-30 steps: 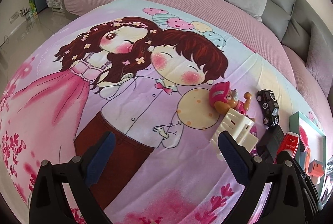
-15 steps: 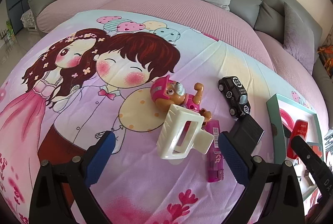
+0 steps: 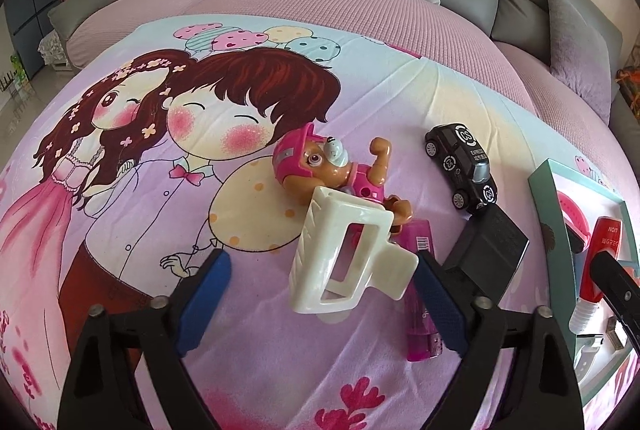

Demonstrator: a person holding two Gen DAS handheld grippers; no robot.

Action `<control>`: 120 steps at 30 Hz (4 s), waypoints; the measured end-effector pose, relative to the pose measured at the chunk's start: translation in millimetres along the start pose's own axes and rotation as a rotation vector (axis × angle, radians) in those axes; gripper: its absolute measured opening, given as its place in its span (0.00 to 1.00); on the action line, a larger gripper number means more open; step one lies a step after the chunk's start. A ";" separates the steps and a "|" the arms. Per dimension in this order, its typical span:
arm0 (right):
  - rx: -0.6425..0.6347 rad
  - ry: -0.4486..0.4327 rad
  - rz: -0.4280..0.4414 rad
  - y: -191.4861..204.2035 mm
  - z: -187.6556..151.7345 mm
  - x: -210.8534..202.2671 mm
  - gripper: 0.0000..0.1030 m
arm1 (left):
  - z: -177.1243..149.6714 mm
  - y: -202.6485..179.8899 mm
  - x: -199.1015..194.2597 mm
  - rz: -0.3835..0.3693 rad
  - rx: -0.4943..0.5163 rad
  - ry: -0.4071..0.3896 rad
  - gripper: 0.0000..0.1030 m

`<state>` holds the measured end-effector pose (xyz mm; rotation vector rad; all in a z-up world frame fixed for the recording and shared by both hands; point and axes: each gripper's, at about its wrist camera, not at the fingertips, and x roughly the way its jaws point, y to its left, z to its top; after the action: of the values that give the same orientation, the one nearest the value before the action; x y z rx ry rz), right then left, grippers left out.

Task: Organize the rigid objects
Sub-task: 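Close left gripper on the white plastic holder while right holds the toothpaste tube, then carry the white holder with left gripper while right carries the red tube over the tray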

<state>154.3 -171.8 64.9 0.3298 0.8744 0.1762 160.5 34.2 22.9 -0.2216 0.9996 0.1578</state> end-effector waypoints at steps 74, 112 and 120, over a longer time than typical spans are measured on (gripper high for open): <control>-0.361 0.068 -0.243 59.4 -36.7 62.6 0.32 | 6.4 16.9 -20.8 -0.076 -0.072 0.005 0.48; -0.088 -0.123 -0.254 -20.0 15.0 -37.5 0.29 | 13.0 -65.9 -88.4 -0.201 0.090 -0.160 0.48; -0.030 -0.141 -0.293 -55.1 19.4 -56.1 0.29 | 3.9 -113.2 -95.3 -0.241 0.169 -0.168 0.48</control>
<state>134.9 -243.4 97.4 0.1804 0.7700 -0.1047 139.3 -77.0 118.3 -0.1694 0.8072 -0.1261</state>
